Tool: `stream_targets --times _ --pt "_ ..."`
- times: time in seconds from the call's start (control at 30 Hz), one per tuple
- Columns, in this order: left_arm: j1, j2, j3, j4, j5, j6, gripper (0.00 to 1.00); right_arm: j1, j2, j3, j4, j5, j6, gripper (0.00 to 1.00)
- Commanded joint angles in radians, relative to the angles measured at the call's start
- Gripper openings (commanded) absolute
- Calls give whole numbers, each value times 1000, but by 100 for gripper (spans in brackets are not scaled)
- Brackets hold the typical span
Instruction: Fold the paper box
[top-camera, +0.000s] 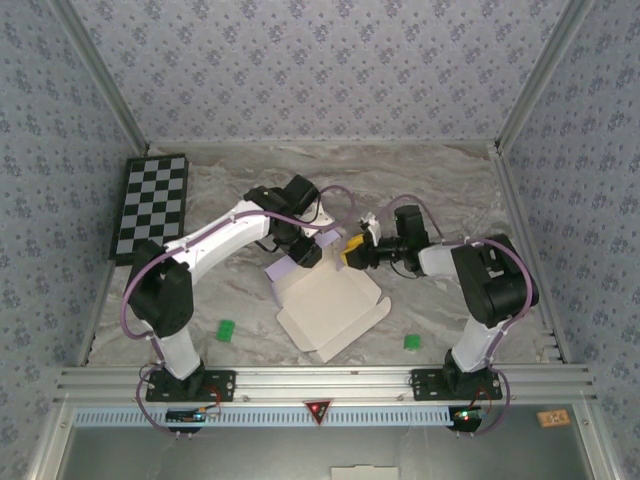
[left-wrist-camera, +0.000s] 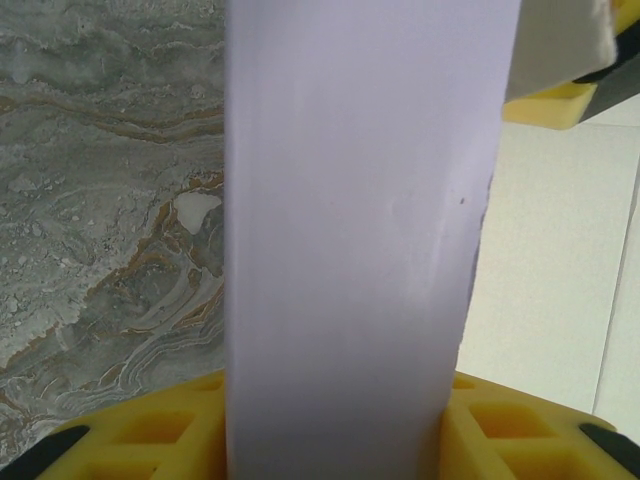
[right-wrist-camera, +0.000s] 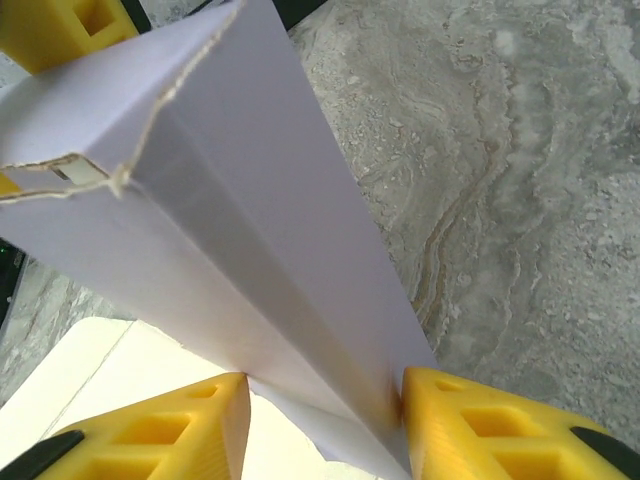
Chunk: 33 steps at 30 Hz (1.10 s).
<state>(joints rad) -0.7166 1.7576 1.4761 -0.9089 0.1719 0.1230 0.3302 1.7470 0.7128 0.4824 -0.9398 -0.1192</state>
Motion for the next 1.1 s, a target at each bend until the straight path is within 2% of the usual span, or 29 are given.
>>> stream_targets --times 0.0,0.2,0.53,0.7,0.77,0.87,1.07 --pt "-14 -29 -4 1 34 16 44 17 20 34 3 -31 -34 43" --pt "-17 -30 4 12 34 15 43 48 44 57 4 -22 -37 37" --pt "-19 -25 7 23 61 16 42 96 64 71 47 81 -6 24" --pt "-18 -31 1 24 69 18 42 106 83 65 101 122 30 28" --pt "-19 -36 -6 24 72 20 42 106 90 65 119 136 41 33" --pt "-18 -43 -10 22 82 23 41 106 100 67 133 152 51 33" --pt "-19 -59 -11 27 96 22 44 107 99 65 139 188 57 13"
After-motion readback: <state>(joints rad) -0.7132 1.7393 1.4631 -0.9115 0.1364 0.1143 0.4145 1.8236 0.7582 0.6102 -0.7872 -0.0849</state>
